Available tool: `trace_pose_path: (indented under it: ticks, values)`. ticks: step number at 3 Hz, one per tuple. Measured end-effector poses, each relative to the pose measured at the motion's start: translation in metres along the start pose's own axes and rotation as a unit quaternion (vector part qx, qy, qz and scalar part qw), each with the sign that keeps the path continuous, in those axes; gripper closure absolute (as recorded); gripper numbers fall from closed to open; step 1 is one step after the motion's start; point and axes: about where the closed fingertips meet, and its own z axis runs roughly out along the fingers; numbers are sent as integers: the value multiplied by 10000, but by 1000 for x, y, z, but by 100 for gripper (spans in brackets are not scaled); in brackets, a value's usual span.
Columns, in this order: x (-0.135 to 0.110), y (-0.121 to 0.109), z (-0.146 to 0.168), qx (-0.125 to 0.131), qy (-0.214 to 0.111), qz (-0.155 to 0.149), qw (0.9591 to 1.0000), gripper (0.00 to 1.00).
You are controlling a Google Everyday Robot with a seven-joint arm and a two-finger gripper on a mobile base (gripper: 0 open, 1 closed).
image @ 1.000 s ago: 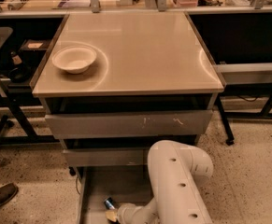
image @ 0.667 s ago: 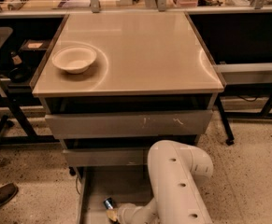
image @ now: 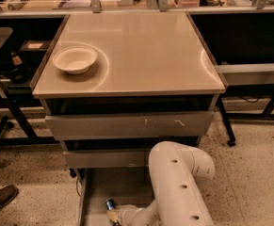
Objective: Pick redbull can from bottom drawer and place on counter
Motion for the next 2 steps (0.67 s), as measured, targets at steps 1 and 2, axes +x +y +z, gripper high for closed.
trace_pose_path:
  ticks: [1, 2]
  values:
    - [0, 0, 0, 0, -2, -2, 10000, 100]
    - [-8, 1, -8, 60, -122, -23, 9999, 100]
